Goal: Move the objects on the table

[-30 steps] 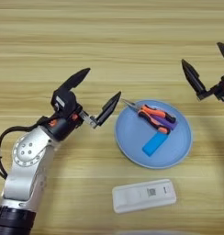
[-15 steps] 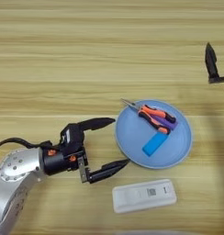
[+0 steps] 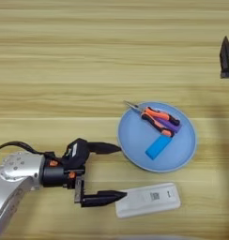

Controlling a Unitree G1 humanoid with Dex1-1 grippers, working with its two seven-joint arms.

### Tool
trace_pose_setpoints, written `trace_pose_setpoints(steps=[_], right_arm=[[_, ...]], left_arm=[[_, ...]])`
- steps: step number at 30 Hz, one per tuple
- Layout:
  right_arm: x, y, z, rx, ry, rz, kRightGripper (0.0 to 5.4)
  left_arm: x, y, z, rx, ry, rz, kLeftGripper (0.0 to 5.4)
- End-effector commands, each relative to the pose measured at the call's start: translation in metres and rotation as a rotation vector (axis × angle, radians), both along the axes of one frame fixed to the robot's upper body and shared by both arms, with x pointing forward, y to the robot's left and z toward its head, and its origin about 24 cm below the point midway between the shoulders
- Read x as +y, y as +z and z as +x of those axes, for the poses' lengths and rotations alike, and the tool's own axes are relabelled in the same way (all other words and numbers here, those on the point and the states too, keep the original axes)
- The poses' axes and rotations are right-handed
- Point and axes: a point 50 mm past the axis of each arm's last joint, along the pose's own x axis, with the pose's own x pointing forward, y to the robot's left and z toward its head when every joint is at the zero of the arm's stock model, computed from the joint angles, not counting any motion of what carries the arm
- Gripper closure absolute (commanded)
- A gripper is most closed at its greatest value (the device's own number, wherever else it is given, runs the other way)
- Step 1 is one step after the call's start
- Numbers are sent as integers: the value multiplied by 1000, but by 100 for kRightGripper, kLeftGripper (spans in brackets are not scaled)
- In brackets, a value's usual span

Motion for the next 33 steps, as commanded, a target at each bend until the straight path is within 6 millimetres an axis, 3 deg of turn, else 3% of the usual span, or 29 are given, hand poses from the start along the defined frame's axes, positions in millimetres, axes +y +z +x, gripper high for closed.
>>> trace_pose_setpoints(steps=[1, 12, 33], right_arm=[[2, 6, 3, -24, -9, 15, 2], [3, 9, 0, -34, -22, 26, 2], [5, 12, -3, -33, -24, 30, 2]], left_arm=[[-1, -7, -5, -79, -54, 125, 0], [-8, -10, -15, -227, -88, 210, 0], [-15, -40, -19, -92, -37, 260, 0]])
